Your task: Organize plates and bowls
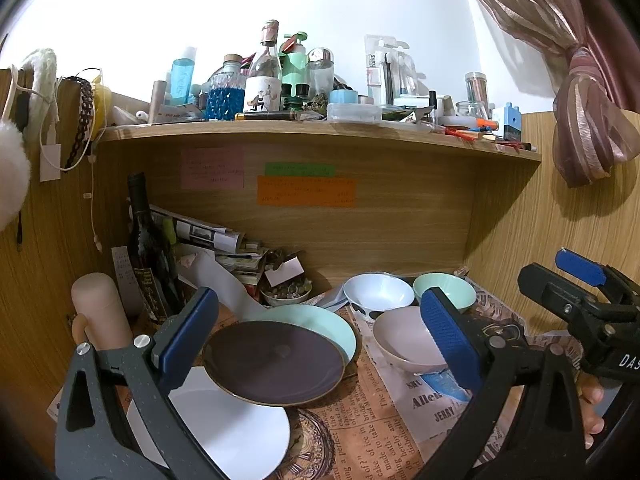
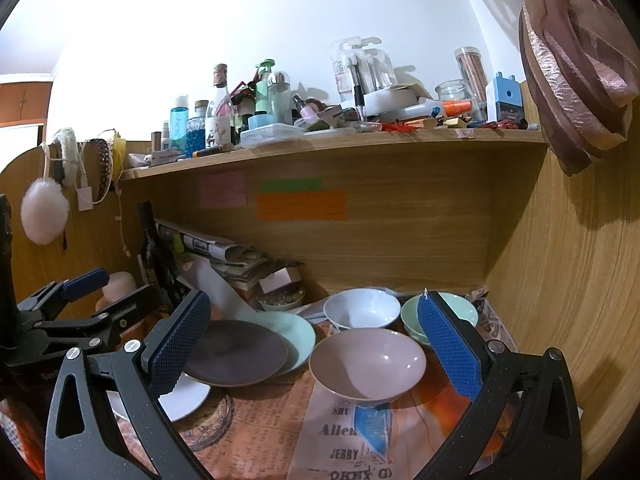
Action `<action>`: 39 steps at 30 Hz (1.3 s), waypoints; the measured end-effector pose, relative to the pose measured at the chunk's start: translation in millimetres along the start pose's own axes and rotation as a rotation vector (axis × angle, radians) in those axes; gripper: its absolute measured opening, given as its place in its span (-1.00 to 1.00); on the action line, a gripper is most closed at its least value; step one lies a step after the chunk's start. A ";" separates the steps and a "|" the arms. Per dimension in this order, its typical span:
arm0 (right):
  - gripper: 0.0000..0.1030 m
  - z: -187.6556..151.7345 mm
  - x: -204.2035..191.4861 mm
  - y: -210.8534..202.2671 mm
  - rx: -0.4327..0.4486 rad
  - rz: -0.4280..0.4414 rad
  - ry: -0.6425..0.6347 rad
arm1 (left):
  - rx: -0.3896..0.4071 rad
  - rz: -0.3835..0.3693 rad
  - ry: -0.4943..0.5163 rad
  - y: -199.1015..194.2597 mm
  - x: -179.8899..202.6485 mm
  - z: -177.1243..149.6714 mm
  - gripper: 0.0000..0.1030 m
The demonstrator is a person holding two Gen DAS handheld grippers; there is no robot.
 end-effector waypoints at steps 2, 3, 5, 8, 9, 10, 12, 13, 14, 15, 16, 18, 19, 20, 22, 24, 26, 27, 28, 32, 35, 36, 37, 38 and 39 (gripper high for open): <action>1.00 0.3 0.3 0.1 0.000 0.001 0.000 | 0.001 0.001 0.002 0.6 -0.2 -0.6 0.99; 1.00 0.5 -0.5 -0.1 0.001 0.002 0.000 | 0.001 0.002 0.002 0.3 0.2 -0.1 0.99; 1.00 0.8 -0.8 0.2 0.000 0.002 0.001 | 0.001 0.001 0.002 1.2 -0.5 -0.5 0.99; 1.00 1.3 -0.1 0.2 0.000 0.001 0.000 | 0.001 0.000 0.002 1.3 -0.3 -0.3 0.99; 1.00 1.6 -0.7 0.2 0.002 0.000 0.000 | 0.000 0.000 0.003 0.4 0.4 0.5 0.99; 1.00 1.8 -0.9 0.2 0.003 0.000 -0.001 | 0.002 0.000 0.004 0.6 0.1 -1.7 0.99; 1.00 1.8 -1.1 -0.2 0.004 0.002 0.001 | 0.001 -0.001 0.004 0.7 0.1 -1.7 0.99; 1.00 2.0 -1.5 -0.2 0.004 0.003 0.003 | 0.002 -0.001 0.004 1.3 -0.3 -2.3 0.99; 1.00 2.2 -1.5 -0.5 0.005 0.002 0.002 | 0.002 0.001 0.004 1.0 0.0 -2.0 0.99; 1.00 2.3 -1.8 -1.0 0.006 0.002 0.002 | 0.002 0.000 0.005 1.2 -0.2 -2.1 0.99; 1.00 2.6 -1.9 -1.0 0.007 0.002 0.001 | 0.001 -0.001 0.005 1.0 0.1 -1.8 0.99; 1.00 2.6 -2.0 -1.0 0.007 0.002 0.001 | 0.002 0.001 0.006 1.2 0.1 -1.9 0.99; 1.00 2.7 -2.4 -0.8 0.007 0.002 0.001 | 0.001 0.001 0.005 1.3 -0.1 -2.0 0.99; 1.00 2.3 -1.7 -1.1 0.007 0.002 0.002 | 0.001 0.000 0.005 2.2 -0.7 -2.6 0.99; 1.00 2.2 -1.6 -1.1 0.008 0.001 0.002 | 0.001 0.001 0.005 0.9 0.4 -1.9 0.99; 1.00 2.4 -1.9 -1.0 0.007 0.004 0.002 | 0.002 0.001 0.006 1.0 0.4 -2.0 0.99; 1.00 2.4 -2.5 -1.1 0.007 0.002 0.001 | 0.002 0.001 0.006 0.9 0.5 -1.9 0.99; 1.00 2.3 -2.6 -1.3 0.008 0.003 0.000 | 0.002 0.001 0.007 1.0 0.4 -2.0 0.99; 1.00 2.3 -2.1 -1.3 0.008 0.002 0.001 | 0.003 0.001 0.007 1.4 0.2 -2.4 0.99; 1.00 2.4 -1.8 -1.1 0.008 0.001 0.002 | 0.004 0.001 0.008 1.0 -0.5 -2.5 0.99; 1.00 2.5 -2.1 -1.1 0.007 0.003 0.003 | 0.004 0.001 0.007 0.4 0.2 -1.7 0.99; 1.00 2.4 -1.9 -1.1 0.007 0.003 0.003 | 0.004 0.001 0.007 0.5 0.2 -1.8 0.99; 1.00 2.3 -2.2 -1.0 0.007 0.004 0.004 | 0.004 0.001 0.007 0.4 0.4 -1.7 0.99; 1.00 2.1 -2.0 -1.0 0.008 0.004 0.003 | 0.003 0.001 0.007 1.2 -0.2 -2.5 0.99; 1.00 2.1 -2.0 -0.9 0.008 0.003 0.002 | 0.003 0.002 0.008 0.6 0.3 -1.9 0.99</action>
Point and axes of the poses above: each gripper's, at about its wrist camera, not at the fingertips, and y roughly the way its jaws point, x to its right, z to its top, the point moved 7 cm from there along y, roughly the way its jaws point, and after that the axes turned 4 degrees about y, right-handed, at the moved point
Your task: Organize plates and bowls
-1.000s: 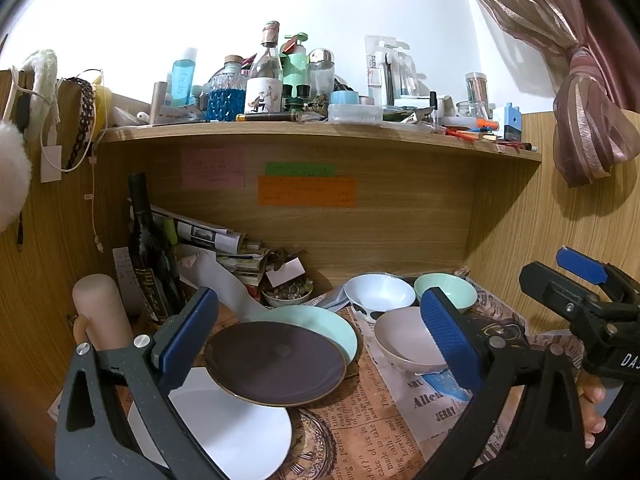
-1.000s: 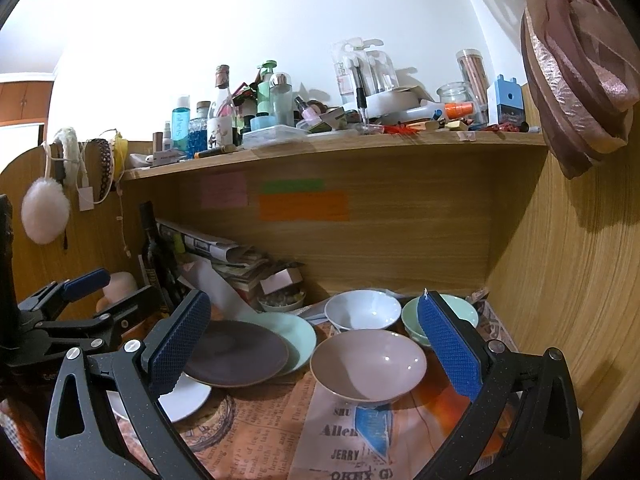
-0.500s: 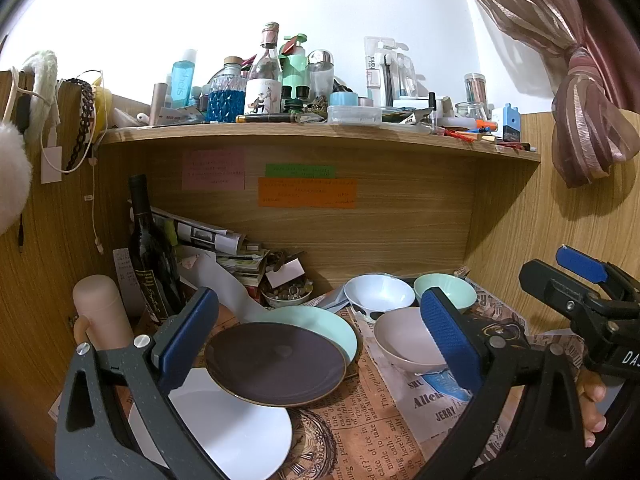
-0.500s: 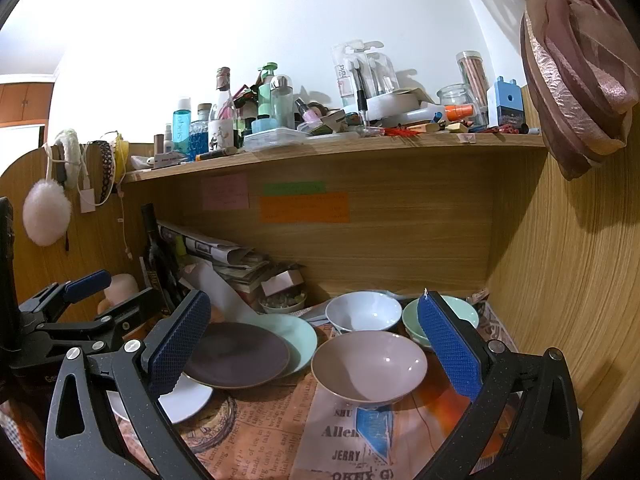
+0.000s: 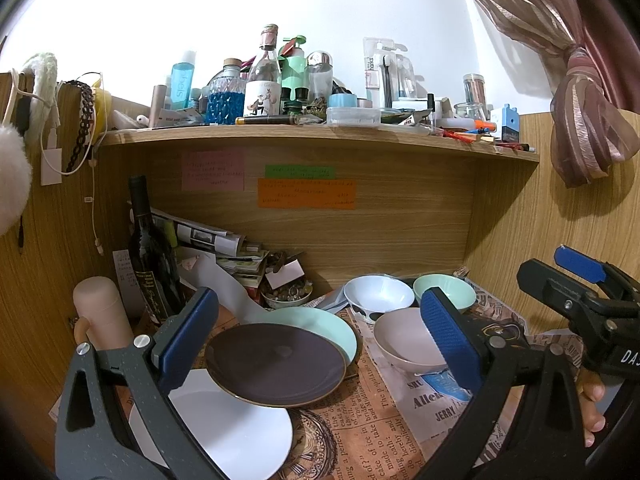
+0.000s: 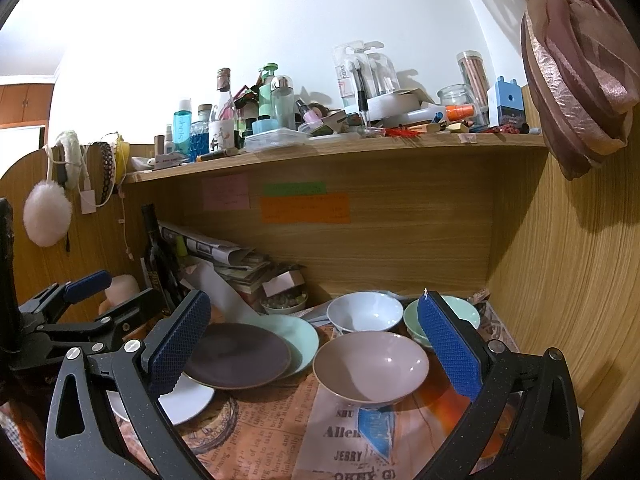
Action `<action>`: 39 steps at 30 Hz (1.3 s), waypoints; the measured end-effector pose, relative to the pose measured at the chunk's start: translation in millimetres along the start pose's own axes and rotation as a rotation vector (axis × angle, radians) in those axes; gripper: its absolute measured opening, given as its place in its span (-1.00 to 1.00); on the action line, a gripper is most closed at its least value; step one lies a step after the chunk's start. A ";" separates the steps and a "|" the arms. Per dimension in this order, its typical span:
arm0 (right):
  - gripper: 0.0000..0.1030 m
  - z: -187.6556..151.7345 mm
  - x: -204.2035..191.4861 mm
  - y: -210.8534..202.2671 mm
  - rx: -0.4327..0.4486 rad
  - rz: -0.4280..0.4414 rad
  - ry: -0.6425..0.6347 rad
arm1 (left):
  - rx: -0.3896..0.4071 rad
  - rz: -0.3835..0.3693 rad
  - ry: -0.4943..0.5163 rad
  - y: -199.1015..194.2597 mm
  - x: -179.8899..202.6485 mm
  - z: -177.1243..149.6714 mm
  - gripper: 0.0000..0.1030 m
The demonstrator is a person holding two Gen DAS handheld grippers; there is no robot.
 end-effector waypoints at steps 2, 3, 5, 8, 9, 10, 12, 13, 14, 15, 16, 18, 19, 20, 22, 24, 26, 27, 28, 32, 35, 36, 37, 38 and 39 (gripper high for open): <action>1.00 -0.2 0.3 0.2 -0.001 0.000 0.000 | -0.001 0.000 0.000 0.6 -0.4 -0.6 0.99; 1.00 -0.3 0.3 0.2 -0.001 0.001 0.000 | 0.000 -0.001 0.000 -0.1 0.0 0.0 0.99; 1.00 0.6 -1.9 -0.7 0.001 0.001 -0.002 | 0.001 -0.001 0.000 -0.2 0.0 0.1 0.99; 1.00 0.5 -1.5 -0.8 0.001 0.002 -0.002 | 0.001 -0.001 0.000 -0.2 0.2 0.1 0.99; 1.00 0.4 -1.4 -0.8 0.001 0.000 -0.002 | 0.001 -0.002 0.001 -0.1 0.1 0.0 0.99; 1.00 0.4 -1.6 -0.8 0.001 0.001 -0.002 | 0.001 -0.001 0.001 -0.2 0.2 0.1 0.99; 1.00 0.0 -0.8 -0.6 0.000 0.002 0.000 | 0.000 -0.001 0.001 0.0 0.2 -0.1 0.99; 1.00 0.4 -2.0 -0.5 0.000 0.002 0.000 | 0.000 0.000 0.001 -0.3 0.4 0.0 0.99; 1.00 -0.3 -0.7 -0.6 0.000 0.002 -0.001 | 0.000 0.000 0.001 -0.3 0.4 -0.1 0.99; 1.00 -0.4 -0.7 -0.5 0.000 0.001 0.000 | 0.001 0.000 0.001 -0.2 0.3 -0.3 0.99; 1.00 -0.5 -0.9 -0.5 -0.001 0.002 0.000 | 0.000 0.000 0.001 -0.5 0.1 0.0 0.99; 1.00 -0.9 -1.7 -0.6 -0.003 0.004 -0.001 | -0.001 -0.001 0.001 -1.0 -0.1 -0.6 0.99; 1.00 -0.7 -2.6 -0.4 -0.005 0.004 -0.001 | -0.002 -0.003 0.001 -1.2 -0.1 -0.9 0.99; 1.00 -0.8 -3.0 0.5 -0.007 0.004 -0.002 | -0.003 -0.005 0.000 -1.3 -0.4 -1.0 0.99; 1.00 -2.3 -3.7 3.1 -0.018 0.005 0.000 | -0.008 -0.006 0.001 0.1 -1.7 -1.9 0.99; 1.00 -4.7 -3.4 7.4 -0.027 0.004 -0.001 | -0.011 -0.007 0.001 2.2 -3.2 -2.9 0.99; 1.00 -8.4 -5.1 14.1 -0.040 0.002 -0.008 | -0.034 -0.011 0.000 8.1 -7.8 -7.1 0.99; 1.00 -12.0 -5.4 17.9 -0.051 0.004 -0.011 | -0.045 -0.011 0.000 11.0 -10.3 -9.1 0.99; 1.00 -16.0 -7.1 23.5 -0.068 0.007 -0.014 | -0.057 -0.010 -0.003 13.9 -13.6 -11.2 0.99; 1.00 -33.5 -14.1 47.1 -0.130 0.021 -0.027 | -0.123 0.001 -0.022 31.2 -36.4 -22.9 0.99; 1.00 -46.3 -18.8 62.7 -0.164 0.029 -0.028 | -0.172 0.027 -0.021 45.4 -56.8 -32.3 0.99; 1.00 -50.2 -20.6 67.9 -0.170 0.032 -0.027 | -0.184 0.040 -0.017 50.2 -62.7 -35.9 0.99; 1.00 -54.5 -23.0 74.9 -0.185 0.036 -0.031 | -0.194 0.052 -0.013 54.2 -68.0 -38.2 0.99; 1.00 -59.0 -25.6 82.6 -0.206 0.040 -0.034 | -0.206 0.065 -0.006 59.0 -74.3 -41.0 0.99; 1.00 -62.0 -26.7 86.8 -0.220 0.045 -0.035 | -0.223 0.080 0.001 66.1 -82.3 -45.0 0.99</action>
Point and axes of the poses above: each gripper's, at about its wrist camera, not at the fingertips, and y roughly the way its jaws point, x to its right, z to its top, the point moved 7 cm from there along y, roughly the way its jaws point, and after that the axes turned 4 degrees about y, right-handed, at the moved point
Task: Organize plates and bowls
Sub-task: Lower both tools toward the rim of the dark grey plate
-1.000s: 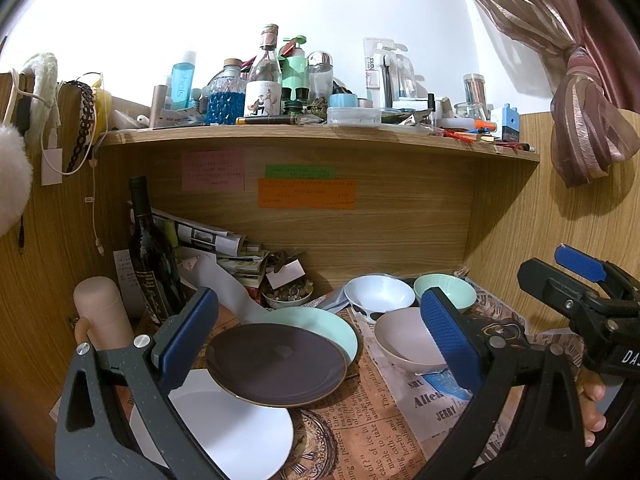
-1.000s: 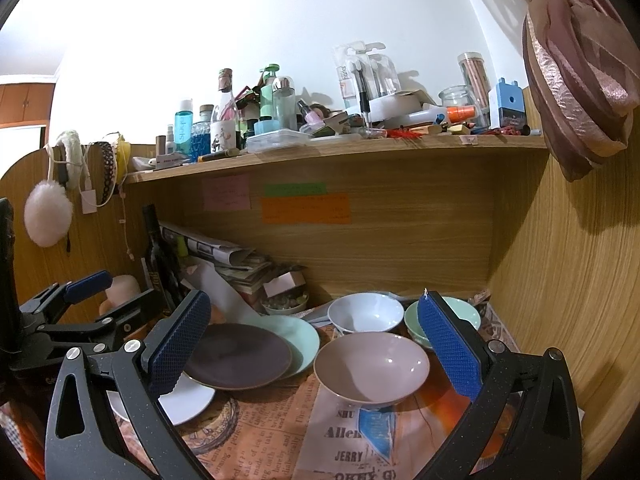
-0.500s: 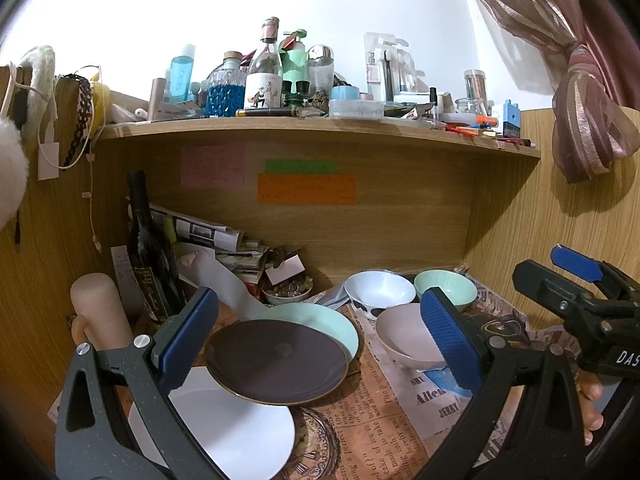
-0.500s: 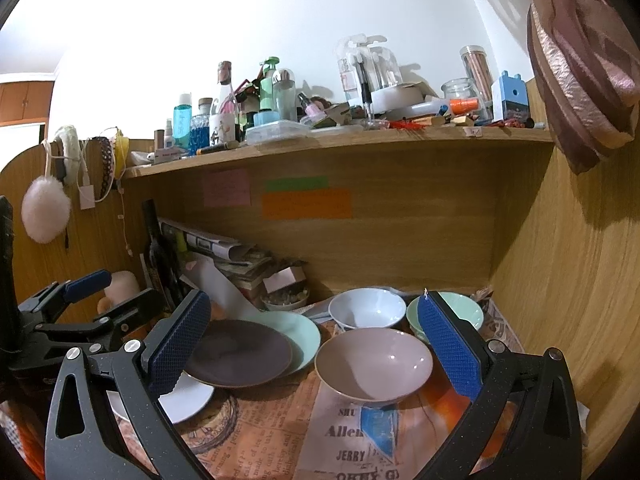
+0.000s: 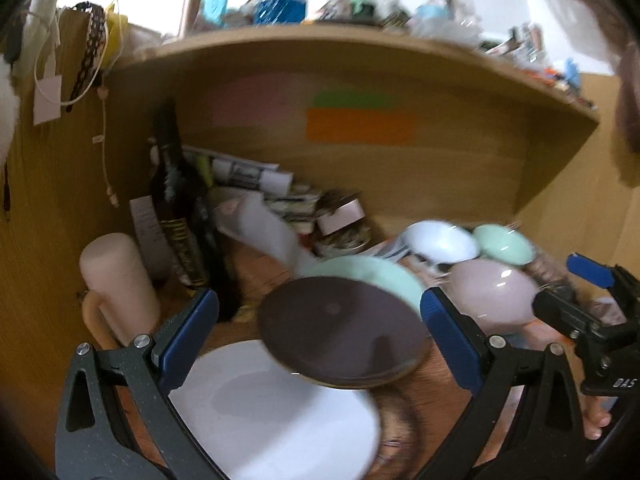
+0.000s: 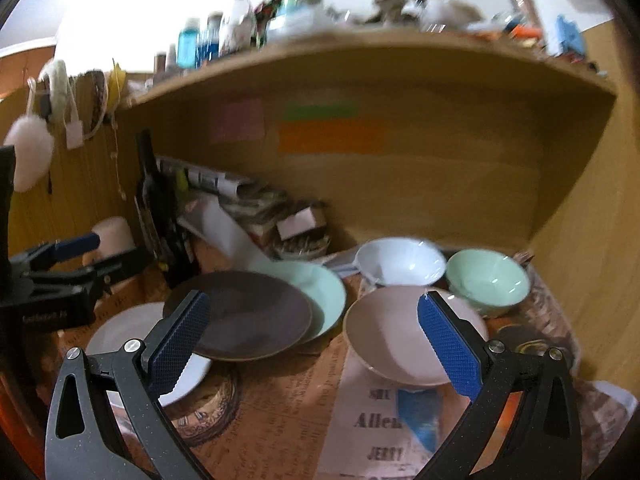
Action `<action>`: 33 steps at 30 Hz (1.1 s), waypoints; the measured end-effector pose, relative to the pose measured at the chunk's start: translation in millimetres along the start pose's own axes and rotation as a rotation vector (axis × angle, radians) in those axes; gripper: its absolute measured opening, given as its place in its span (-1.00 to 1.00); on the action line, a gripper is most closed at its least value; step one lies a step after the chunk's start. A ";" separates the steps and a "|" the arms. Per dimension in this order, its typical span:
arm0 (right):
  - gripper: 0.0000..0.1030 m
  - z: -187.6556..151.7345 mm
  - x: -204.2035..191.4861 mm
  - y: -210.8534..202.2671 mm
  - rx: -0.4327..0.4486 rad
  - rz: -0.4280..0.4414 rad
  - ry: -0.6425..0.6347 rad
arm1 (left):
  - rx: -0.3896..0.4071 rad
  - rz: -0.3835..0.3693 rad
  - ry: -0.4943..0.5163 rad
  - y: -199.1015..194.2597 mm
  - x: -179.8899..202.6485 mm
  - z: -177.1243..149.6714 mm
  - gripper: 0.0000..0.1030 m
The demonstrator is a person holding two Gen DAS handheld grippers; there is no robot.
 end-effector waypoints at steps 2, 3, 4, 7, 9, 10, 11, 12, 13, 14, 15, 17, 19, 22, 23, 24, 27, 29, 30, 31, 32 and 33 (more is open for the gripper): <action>1.00 -5.2 -3.0 13.9 -0.039 0.012 0.002 | -0.027 0.003 0.000 10.5 -8.0 -3.0 0.99; 1.00 -7.7 -4.5 22.7 -0.061 0.017 0.005 | -0.048 0.002 -0.006 18.6 -13.9 -5.3 0.98; 1.00 -10.0 -5.8 28.1 -0.076 0.019 0.008 | -0.061 0.001 -0.010 24.1 -17.7 -7.1 0.98; 1.00 -17.7 -8.0 46.0 -0.128 0.036 0.030 | -0.115 -0.004 -0.009 43.0 -28.7 -13.6 0.78; 1.00 -21.9 -8.7 54.4 -0.151 0.040 0.039 | -0.156 -0.009 -0.004 55.1 -35.0 -18.5 0.64; 1.00 -23.6 -9.8 57.9 -0.162 0.044 0.041 | -0.177 -0.018 -0.003 60.9 -37.6 -21.0 0.63; 0.99 -26.0 -10.7 61.9 -0.175 0.050 0.046 | -0.192 -0.025 -0.006 66.2 -40.3 -22.7 0.61; 0.96 -27.3 -12.6 65.0 -0.186 0.052 0.049 | -0.211 -0.034 -0.009 71.6 -43.7 -25.0 0.60; 0.93 -29.8 -13.7 68.9 -0.204 0.054 0.055 | -0.228 -0.041 -0.012 77.1 -47.0 -26.8 0.55; 0.85 -31.6 -14.4 72.0 -0.220 0.053 0.060 | -0.249 -0.050 -0.015 83.8 -50.4 -29.0 0.52; 0.78 -33.9 -15.5 75.7 -0.236 0.053 0.066 | -0.263 -0.059 -0.020 88.8 -52.6 -30.3 0.51; 0.73 -38.6 -17.7 81.9 -0.270 0.060 0.077 | -0.289 -0.076 -0.031 97.5 -56.5 -33.3 0.44; 0.64 -42.2 -19.1 87.0 -0.293 0.060 0.083 | -0.325 -0.100 -0.040 108.0 -59.3 -36.7 0.37; 0.40 -48.7 -21.1 95.5 -0.339 0.063 0.100 | -0.359 -0.118 -0.052 119.8 -63.1 -40.2 0.29; 0.30 -50.8 -21.4 98.8 -0.355 0.065 0.104 | -0.367 -0.123 -0.055 124.0 -64.0 -40.7 0.25; 0.19 -53.2 -21.8 101.9 -0.371 0.068 0.110 | -0.376 -0.137 -0.058 127.2 -64.5 -41.3 0.22; 0.05 -58.3 -20.4 110.3 -0.405 0.060 0.135 | -0.394 -0.165 -0.060 134.3 -62.7 -42.0 0.03; -0.01 -60.5 -19.4 113.3 -0.416 0.058 0.151 | -0.402 -0.173 -0.048 139.3 -60.9 -41.8 -0.07; -0.06 -61.9 -19.0 114.2 -0.420 0.054 0.156 | -0.405 -0.178 -0.043 141.5 -60.3 -41.5 -0.09; -0.08 -62.4 -19.0 114.2 -0.421 0.049 0.158 | -0.408 -0.184 -0.041 143.2 -60.1 -41.3 -0.15; -0.09 -63.1 -18.7 115.0 -0.421 0.042 0.156 | -0.414 -0.188 -0.039 145.3 -59.8 -41.1 -0.20; -0.10 -63.3 -18.5 116.2 -0.422 0.037 0.155 | -0.417 -0.188 -0.038 146.8 -60.2 -40.7 -0.22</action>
Point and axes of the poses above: each gripper's, at about its wrist camera, not at the fingertips, and y roughly the way its jaws point, x to its right, z to its top, the point moved 7 cm from there along y, roughly the way its jaws point, and after that the axes turned 4 degrees about y, right-handed, at the moved point
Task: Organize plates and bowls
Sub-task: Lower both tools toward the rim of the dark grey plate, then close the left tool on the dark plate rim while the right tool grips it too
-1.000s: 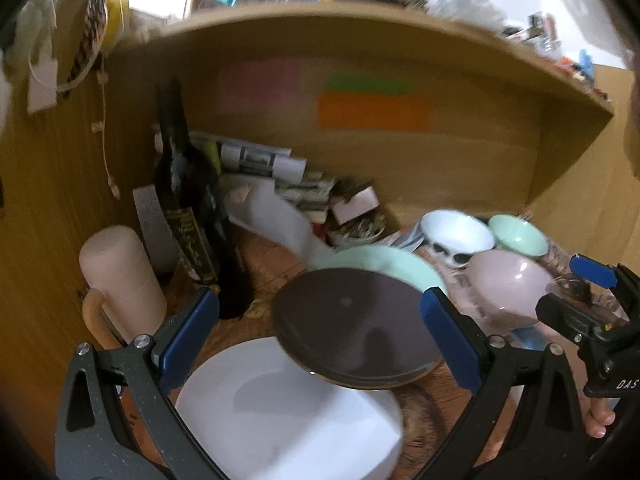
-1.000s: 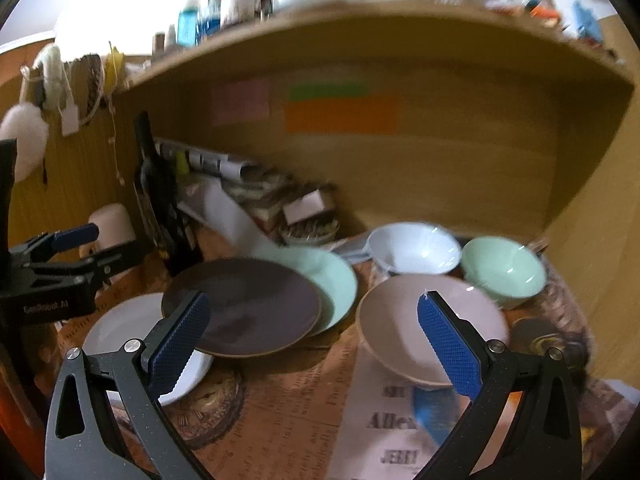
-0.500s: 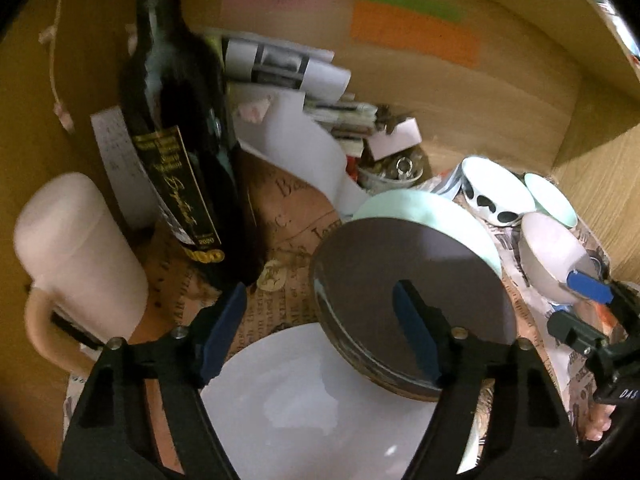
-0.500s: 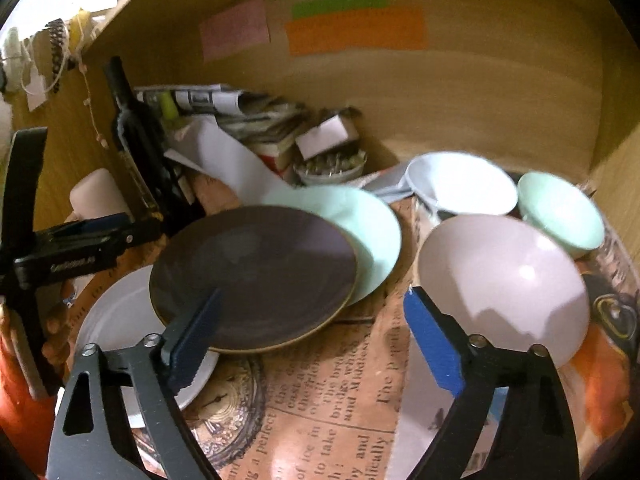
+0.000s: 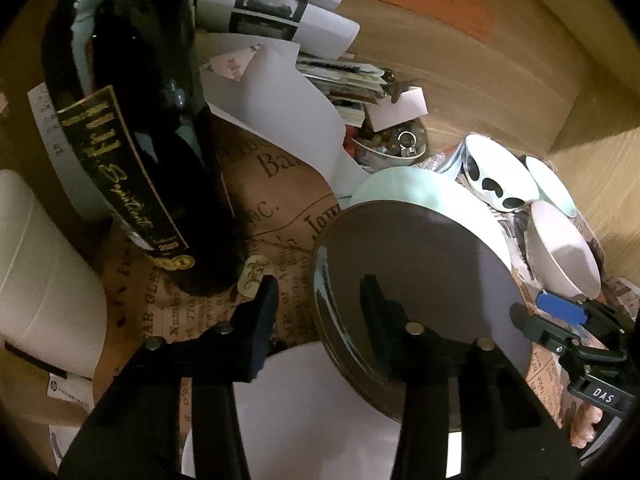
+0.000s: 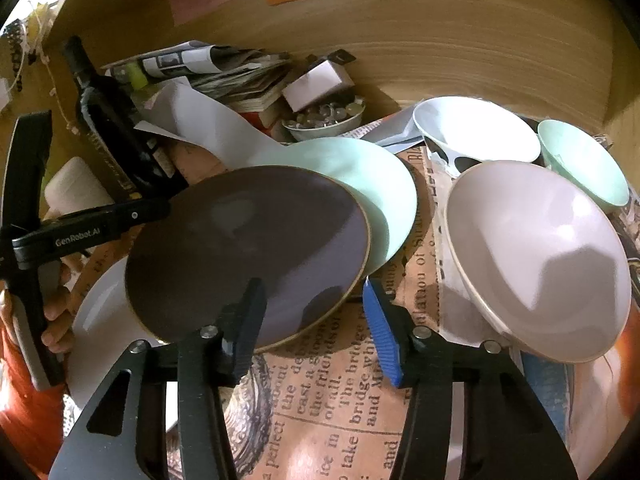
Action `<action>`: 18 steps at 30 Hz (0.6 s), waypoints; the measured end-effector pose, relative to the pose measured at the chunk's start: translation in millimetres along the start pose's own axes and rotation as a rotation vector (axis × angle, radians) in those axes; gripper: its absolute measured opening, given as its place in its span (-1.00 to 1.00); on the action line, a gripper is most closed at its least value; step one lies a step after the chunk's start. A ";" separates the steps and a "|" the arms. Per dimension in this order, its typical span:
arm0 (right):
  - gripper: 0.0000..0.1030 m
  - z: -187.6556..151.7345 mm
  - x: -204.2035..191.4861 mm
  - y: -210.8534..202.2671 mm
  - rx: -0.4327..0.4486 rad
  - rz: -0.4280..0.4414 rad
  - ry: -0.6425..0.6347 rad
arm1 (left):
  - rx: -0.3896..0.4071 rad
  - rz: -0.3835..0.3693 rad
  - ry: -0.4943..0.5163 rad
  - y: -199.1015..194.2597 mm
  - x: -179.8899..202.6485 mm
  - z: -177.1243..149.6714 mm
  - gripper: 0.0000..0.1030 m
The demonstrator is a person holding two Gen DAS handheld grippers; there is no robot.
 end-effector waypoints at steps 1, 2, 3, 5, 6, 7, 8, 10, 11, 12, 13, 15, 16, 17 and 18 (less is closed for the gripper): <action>-0.11 0.0 0.6 1.1 -0.001 -0.004 0.001 | -0.003 0.000 0.001 1.6 -0.1 1.0 -0.26; -0.16 0.5 1.1 2.7 -0.004 -0.003 0.004 | -0.009 -0.002 0.002 3.3 -0.2 1.9 -0.28; -0.23 0.6 1.3 4.6 -0.010 0.003 0.011 | -0.013 -0.004 0.002 4.0 -1.0 1.9 -0.31; -0.28 0.2 2.5 8.6 -0.023 0.012 0.027 | -0.026 -0.006 0.005 7.3 -0.7 2.5 -0.39; -0.29 0.6 2.7 9.0 -0.021 0.005 0.027 | -0.030 -0.007 0.008 9.0 -0.8 2.5 -0.39; -0.29 0.9 2.9 9.8 -0.022 -0.001 0.025 | -0.034 -0.007 0.009 10.2 -0.6 2.4 -0.41; -0.29 1.1 2.8 10.3 -0.022 -0.005 0.024 | -0.040 -0.007 0.008 12.1 -0.7 2.4 -0.41; -0.30 1.7 2.3 11.2 -0.022 -0.014 0.017 | -0.050 -0.009 0.005 15.3 -1.7 2.5 -0.43; -0.30 2.2 2.0 11.8 -0.025 -0.018 0.014 | -0.055 -0.012 0.002 16.6 -2.2 2.4 -0.44; -0.30 1.9 2.1 12.1 -0.027 -0.021 0.013 | -0.062 -0.019 0.001 18.3 -2.0 1.9 -0.45; -0.30 1.7 2.4 12.8 -0.030 -0.022 0.013 | -0.068 -0.023 0.000 19.4 -1.7 1.5 -0.46; -0.30 0.1 3.8 15.2 -0.045 -0.024 0.017 | -0.078 -0.029 0.001 21.7 -0.7 0.7 -0.46; -0.30 -1.6 4.9 16.6 -0.060 -0.029 0.028 | -0.083 -0.033 0.002 23.3 -0.2 0.3 -0.47; -0.33 -2.7 5.0 18.2 -0.068 -0.024 0.034 | -0.086 -0.040 0.001 24.0 0.4 0.0 -0.48; -0.33 -3.2 5.1 18.9 -0.071 -0.019 0.040 | -0.088 -0.044 0.000 23.8 0.7 -0.2 -0.49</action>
Point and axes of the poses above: each gripper's, at about its wrist camera, not at the fingertips, and y roughly the way its jaws point, x to its right, z to its top, the point moved 7 cm from there along y, roughly the way its jaws point, and after that the axes turned 4 degrees about y, right-handed, at the moved point
